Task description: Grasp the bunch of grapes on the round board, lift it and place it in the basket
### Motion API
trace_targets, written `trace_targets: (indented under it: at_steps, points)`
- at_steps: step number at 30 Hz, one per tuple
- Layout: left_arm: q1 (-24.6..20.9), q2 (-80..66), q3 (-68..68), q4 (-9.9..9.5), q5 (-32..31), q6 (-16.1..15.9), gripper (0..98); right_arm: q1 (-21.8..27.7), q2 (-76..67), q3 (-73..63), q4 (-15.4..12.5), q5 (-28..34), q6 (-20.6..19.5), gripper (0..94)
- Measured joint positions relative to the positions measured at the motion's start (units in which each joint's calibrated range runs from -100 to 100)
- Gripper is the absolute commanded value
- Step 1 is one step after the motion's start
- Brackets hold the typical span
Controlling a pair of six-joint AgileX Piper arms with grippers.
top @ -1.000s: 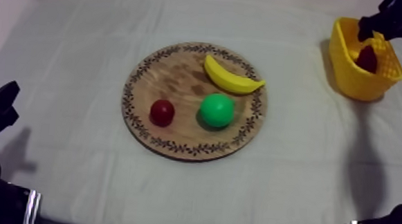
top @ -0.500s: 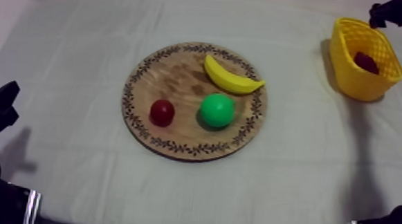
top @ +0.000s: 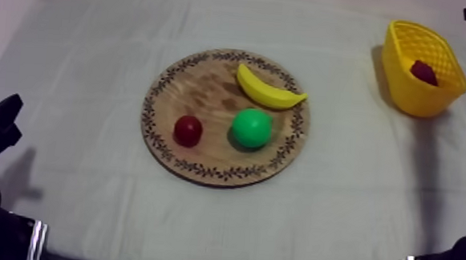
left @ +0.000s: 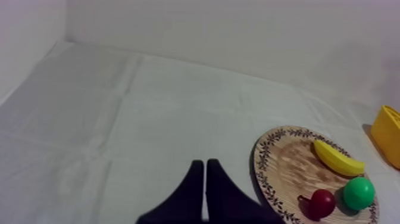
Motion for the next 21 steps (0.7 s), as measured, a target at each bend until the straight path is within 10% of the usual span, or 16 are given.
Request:
trace_targets:
  at_steps: [21]
  points:
    - [0.0,0.0,0.0,0.00,0.0,0.0,0.1,-3.5,-32.5,34.0,-1.0,-13.2,-1.7,25.7]
